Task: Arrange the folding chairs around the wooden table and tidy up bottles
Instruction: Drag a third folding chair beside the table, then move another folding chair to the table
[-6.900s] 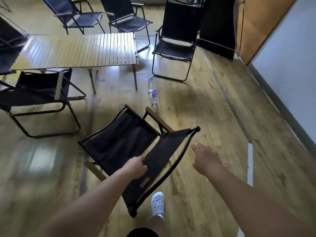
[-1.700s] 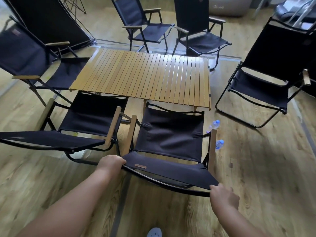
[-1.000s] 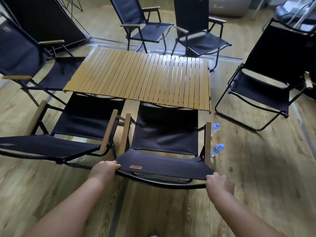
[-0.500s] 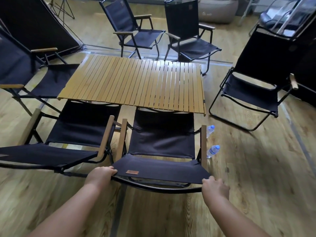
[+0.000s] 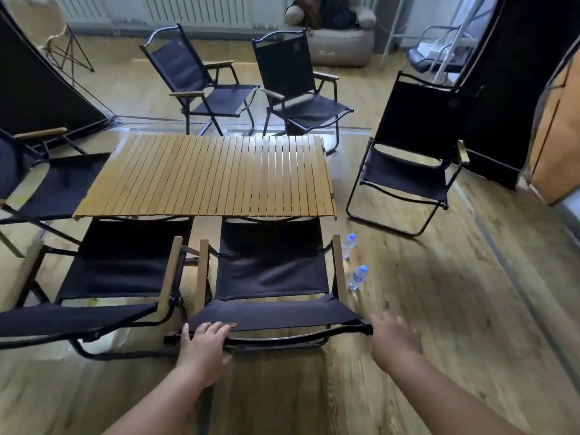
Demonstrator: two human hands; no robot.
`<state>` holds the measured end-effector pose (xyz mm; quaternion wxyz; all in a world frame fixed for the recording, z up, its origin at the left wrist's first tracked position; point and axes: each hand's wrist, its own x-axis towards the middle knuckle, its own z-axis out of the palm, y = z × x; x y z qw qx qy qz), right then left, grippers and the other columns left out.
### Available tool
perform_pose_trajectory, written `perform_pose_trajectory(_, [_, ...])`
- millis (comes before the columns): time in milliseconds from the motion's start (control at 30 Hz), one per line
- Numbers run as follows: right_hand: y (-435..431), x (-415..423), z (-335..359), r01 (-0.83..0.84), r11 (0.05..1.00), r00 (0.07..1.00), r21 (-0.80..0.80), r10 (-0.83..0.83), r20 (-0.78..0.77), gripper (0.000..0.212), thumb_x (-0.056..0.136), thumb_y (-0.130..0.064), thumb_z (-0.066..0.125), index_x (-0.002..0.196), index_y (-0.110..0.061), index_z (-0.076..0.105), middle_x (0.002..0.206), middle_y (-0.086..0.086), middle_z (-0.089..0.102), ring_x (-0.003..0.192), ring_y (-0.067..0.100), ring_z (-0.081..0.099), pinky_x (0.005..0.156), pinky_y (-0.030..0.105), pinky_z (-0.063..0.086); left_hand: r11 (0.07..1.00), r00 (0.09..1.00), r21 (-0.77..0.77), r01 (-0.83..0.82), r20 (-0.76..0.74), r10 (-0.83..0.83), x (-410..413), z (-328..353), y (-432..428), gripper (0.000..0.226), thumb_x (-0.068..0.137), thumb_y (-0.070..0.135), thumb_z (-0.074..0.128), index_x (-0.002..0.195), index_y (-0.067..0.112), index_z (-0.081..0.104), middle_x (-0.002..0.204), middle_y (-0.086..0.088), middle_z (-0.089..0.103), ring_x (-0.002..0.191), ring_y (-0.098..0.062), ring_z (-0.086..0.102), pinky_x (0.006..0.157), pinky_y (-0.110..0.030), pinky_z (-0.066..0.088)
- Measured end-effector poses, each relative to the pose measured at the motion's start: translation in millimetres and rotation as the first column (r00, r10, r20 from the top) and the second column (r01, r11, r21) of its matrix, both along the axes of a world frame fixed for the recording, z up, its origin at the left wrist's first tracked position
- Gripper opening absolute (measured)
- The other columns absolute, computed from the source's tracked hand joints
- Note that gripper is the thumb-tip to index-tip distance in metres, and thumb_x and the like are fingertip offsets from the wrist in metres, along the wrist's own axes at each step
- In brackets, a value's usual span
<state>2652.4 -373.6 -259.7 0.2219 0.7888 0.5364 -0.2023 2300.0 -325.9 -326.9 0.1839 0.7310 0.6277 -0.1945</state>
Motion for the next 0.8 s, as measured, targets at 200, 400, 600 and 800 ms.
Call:
perform_pose_trajectory(200, [-26.9, 70.1, 32.9, 0.131, 0.989, 0.990, 0.063, -0.126, -0.068, 0.050, 0.092, -0.017, 0.043, 0.140, -0.028, 0.044, 0.141, -0.002, 0.047, 0.129, 0.024, 0.045, 0.100, 0.039, 0.042, 0.997, 0.995, -0.057, 0.054, 0.092, -0.049, 80.2, 22.3, -26.0, 0.071, 0.092, 0.054, 0.052, 0.153, 0.028, 0.028, 0.156, 0.006, 0.033, 0.146, -0.021, 0.025, 0.122, -0.044, 0.016])
perform_pose_trajectory(400, [-40.2, 158.6, 55.2, 0.206, 0.974, 0.974, 0.094, -0.194, -0.117, 0.050, 0.094, -0.021, 0.047, 0.144, -0.024, 0.043, 0.145, 0.001, 0.044, 0.134, 0.026, 0.042, 0.105, 0.042, 0.042, 0.994, 0.979, -0.086, 0.061, 0.198, -0.043, 173.1, 45.7, -27.7, 0.061, 0.093, 0.043, 0.053, 0.149, 0.024, 0.037, 0.150, 0.002, 0.044, 0.136, -0.020, 0.042, 0.113, -0.033, 0.034])
perform_pose_trajectory(600, [-36.0, 243.6, 63.4, 0.227, 0.965, 0.957, 0.134, -0.195, -0.214, 0.054, 0.095, -0.021, 0.051, 0.148, -0.019, 0.039, 0.149, 0.007, 0.043, 0.136, 0.031, 0.040, 0.110, 0.043, 0.039, 0.997, 0.890, -0.071, 0.022, 0.455, 0.013, 309.2, 103.5, -6.6, 0.034, 0.096, 0.028, 0.056, 0.128, 0.019, 0.061, 0.126, 0.001, 0.064, 0.113, -0.019, 0.061, 0.096, -0.032, 0.049])
perform_pose_trajectory(800, [-29.1, 323.9, 77.1, 0.163, 0.970, 0.962, 0.180, -0.116, -0.246, 0.064, 0.090, -0.027, 0.061, 0.149, -0.018, 0.039, 0.149, 0.008, 0.044, 0.136, 0.030, 0.042, 0.111, 0.040, 0.038, 0.999, 0.794, -0.017, -0.034, 0.607, 0.037, 403.4, 133.6, 15.5, 0.031, 0.095, 0.030, 0.057, 0.125, 0.024, 0.063, 0.121, 0.007, 0.065, 0.110, -0.010, 0.062, 0.094, -0.028, 0.051])
